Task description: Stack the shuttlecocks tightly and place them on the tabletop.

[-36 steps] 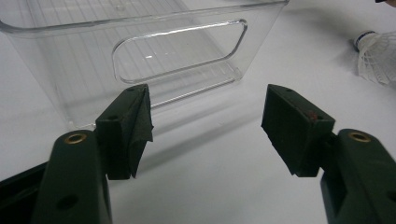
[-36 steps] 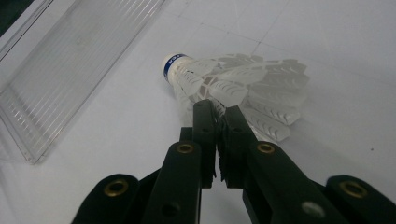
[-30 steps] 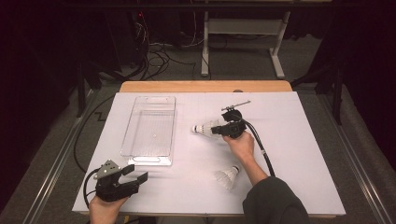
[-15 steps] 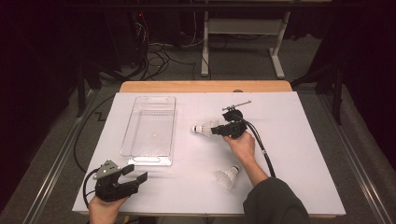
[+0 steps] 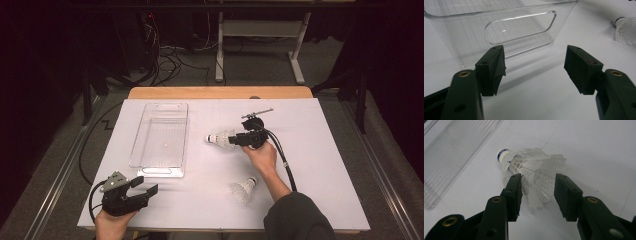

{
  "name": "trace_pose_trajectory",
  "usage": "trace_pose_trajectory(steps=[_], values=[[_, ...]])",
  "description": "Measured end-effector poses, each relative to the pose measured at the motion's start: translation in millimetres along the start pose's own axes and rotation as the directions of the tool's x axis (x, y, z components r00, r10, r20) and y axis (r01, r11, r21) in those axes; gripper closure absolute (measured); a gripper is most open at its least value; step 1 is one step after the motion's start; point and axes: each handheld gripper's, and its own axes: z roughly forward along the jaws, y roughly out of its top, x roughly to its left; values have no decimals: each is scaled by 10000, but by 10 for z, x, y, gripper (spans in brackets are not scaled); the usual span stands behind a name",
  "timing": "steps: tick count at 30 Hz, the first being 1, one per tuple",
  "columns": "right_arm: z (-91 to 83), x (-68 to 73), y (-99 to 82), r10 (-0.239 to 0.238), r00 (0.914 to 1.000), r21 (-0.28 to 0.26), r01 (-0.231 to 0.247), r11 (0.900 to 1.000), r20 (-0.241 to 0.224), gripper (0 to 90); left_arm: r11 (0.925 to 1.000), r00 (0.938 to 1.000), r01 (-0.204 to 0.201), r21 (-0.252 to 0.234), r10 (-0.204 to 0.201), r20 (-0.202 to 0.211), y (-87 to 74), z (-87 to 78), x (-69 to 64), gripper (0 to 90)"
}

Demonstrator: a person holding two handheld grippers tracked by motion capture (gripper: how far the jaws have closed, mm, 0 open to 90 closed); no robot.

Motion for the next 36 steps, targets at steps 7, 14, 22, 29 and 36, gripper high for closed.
trace_pose_trajectory(steps=[7, 14, 22, 29, 36], values=[[-47, 30, -31, -221, 9997, -170, 221, 9996, 44, 578, 10000, 10000, -3, -10, 3, 10, -1, -1, -2, 338], [-95, 9, -81, -229, 9997, -285, 233, 9993, 113, 570, 10000, 10000, 7, -3, -7, 12, -1, 0, -1, 338], [-160, 15, -108, -262, 9996, -371, 266, 9990, 112, 565, 10000, 10000, 32, -18, -32, -3, -2, -2, 2, 338], [-233, 51, -155, -405, 9992, -546, 407, 9977, 46, 559, 10000, 10000, 28, -24, -28, -5, -2, -2, 1, 338], [-306, 55, -231, -461, 9989, -642, 459, 9969, -13, 548, 10000, 10000, 21, -35, -21, -5, -1, -1, 3, 338]])
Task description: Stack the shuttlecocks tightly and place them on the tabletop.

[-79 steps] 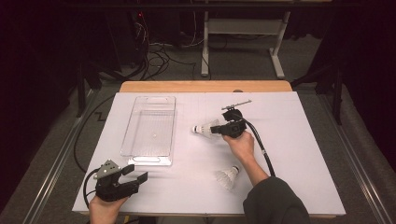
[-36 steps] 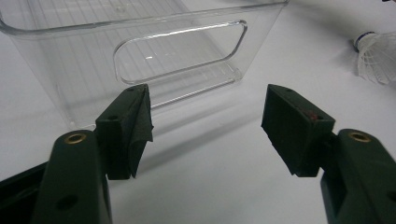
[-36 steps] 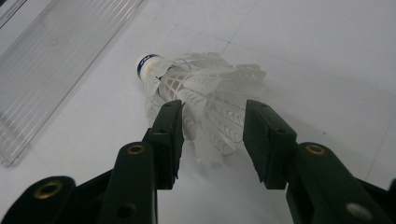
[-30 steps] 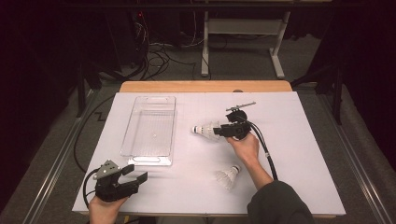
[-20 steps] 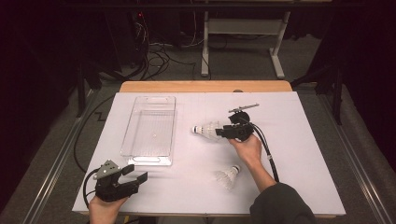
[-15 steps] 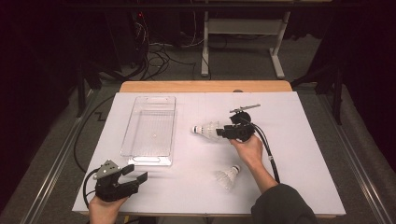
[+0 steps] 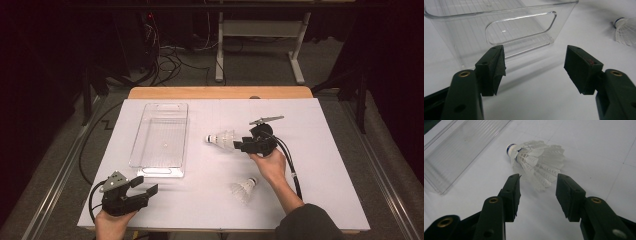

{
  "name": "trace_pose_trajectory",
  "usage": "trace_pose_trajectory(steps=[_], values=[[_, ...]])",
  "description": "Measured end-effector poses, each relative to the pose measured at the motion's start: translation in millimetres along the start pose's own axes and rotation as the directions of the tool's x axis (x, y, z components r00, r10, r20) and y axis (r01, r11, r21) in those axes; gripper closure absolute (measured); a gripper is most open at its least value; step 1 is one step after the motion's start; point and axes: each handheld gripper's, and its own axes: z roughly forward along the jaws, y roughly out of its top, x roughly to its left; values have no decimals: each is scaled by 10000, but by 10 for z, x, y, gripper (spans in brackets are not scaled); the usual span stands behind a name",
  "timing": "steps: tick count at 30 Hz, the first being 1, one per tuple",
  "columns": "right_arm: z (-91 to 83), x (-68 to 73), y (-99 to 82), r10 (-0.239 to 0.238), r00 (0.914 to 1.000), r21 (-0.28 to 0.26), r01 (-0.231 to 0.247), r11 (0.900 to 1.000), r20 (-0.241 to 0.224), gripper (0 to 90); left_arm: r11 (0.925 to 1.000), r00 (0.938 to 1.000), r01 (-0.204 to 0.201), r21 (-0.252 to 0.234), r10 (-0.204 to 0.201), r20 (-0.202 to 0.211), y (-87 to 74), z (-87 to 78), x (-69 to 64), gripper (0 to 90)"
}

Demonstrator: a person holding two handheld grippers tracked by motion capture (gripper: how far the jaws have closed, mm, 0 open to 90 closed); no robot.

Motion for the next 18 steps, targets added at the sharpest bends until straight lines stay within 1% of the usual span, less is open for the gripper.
trace_pose_trajectory(steps=[8, 15, 18], values=[[-88, 10, -80, -139, 9999, -239, 139, 9996, 25, 529, 10000, 10000, -12, -51, 12, -6, -1, -3, -1, 335], [-183, 51, -158, -253, 9997, -268, 252, 9993, -31, 532, 10000, 10000, -21, -60, 21, -6, 0, -5, 1, 335], [-217, 53, -189, -207, 9998, -283, 206, 9994, -35, 533, 10000, 10000, -36, -67, 36, -14, 0, -6, -1, 335]])
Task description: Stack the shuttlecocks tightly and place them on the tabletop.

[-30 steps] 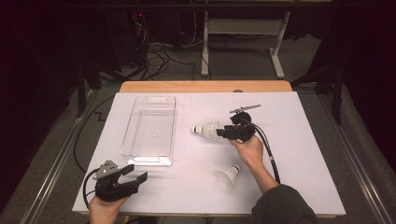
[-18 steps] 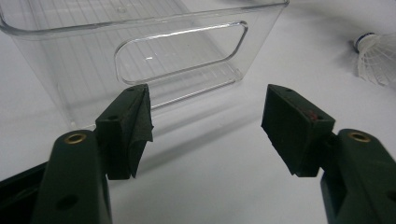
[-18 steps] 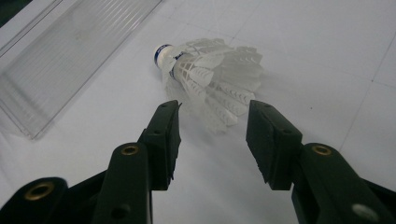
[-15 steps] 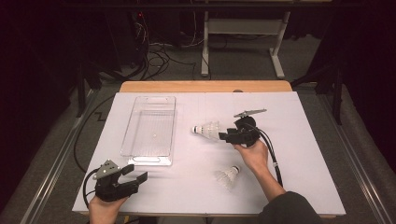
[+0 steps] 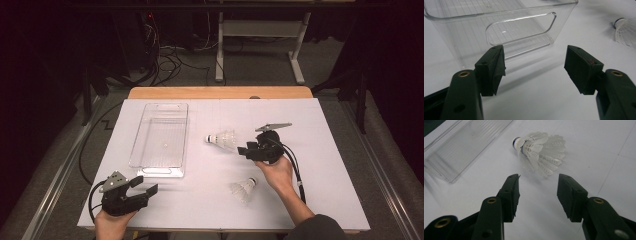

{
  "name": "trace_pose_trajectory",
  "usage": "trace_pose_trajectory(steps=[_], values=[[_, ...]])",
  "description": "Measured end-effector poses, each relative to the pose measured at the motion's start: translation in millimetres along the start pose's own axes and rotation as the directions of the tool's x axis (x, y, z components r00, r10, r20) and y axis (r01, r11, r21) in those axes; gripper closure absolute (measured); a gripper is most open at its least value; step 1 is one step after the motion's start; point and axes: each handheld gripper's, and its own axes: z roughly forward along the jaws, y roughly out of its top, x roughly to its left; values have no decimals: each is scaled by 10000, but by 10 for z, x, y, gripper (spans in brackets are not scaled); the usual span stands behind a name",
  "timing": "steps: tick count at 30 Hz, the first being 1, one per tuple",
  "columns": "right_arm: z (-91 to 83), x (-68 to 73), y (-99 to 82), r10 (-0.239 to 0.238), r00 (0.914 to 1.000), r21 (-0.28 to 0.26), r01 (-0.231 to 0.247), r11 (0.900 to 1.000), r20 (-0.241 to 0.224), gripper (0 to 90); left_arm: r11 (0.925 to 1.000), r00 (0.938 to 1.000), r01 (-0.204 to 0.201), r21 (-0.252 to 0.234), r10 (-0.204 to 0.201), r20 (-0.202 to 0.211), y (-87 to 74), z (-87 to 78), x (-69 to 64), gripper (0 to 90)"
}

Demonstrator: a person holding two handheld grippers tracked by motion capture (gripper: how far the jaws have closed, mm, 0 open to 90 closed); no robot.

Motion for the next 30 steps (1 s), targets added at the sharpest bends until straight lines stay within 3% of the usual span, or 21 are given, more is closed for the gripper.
trace_pose_trajectory(steps=[10, 30], values=[[-118, 0, -94, -130, 9998, -51, 131, 9999, 130, 534, 10000, 10000, 42, -32, -42, 9, 1, -7, 10, 335], [-263, 80, -249, -43, 9998, 128, 45, 9999, -176, 556, 9999, 10000, 76, -79, -76, -10, 1, -9, 15, 335]])
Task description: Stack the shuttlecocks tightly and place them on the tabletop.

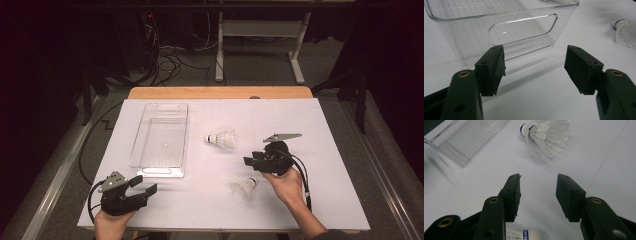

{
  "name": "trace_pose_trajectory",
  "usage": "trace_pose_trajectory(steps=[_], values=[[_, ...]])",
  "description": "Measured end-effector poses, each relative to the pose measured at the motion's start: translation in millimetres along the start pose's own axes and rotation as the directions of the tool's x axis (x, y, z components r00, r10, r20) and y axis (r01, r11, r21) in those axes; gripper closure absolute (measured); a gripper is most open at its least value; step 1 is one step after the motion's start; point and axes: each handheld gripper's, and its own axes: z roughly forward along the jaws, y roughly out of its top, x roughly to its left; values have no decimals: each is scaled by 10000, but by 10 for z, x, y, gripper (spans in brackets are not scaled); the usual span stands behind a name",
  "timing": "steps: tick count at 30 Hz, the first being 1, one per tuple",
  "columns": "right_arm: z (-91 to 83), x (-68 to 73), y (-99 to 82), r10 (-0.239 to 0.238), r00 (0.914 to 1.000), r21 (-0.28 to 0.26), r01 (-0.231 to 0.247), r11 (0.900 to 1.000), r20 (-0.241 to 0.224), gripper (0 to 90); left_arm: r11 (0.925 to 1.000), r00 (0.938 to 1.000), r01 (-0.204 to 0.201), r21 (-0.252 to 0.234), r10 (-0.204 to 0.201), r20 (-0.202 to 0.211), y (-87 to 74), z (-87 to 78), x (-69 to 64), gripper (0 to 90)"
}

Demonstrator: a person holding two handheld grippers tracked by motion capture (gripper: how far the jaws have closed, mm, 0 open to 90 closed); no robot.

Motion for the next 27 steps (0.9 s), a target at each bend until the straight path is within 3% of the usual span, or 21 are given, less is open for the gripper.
trace_pose_trajectory(steps=[27], values=[[-180, 134, -139, -100, 9998, 213, 104, 9997, -189, 576, 10000, 10000, -21, 31, 21, -2, 0, 3, -3, 335]])
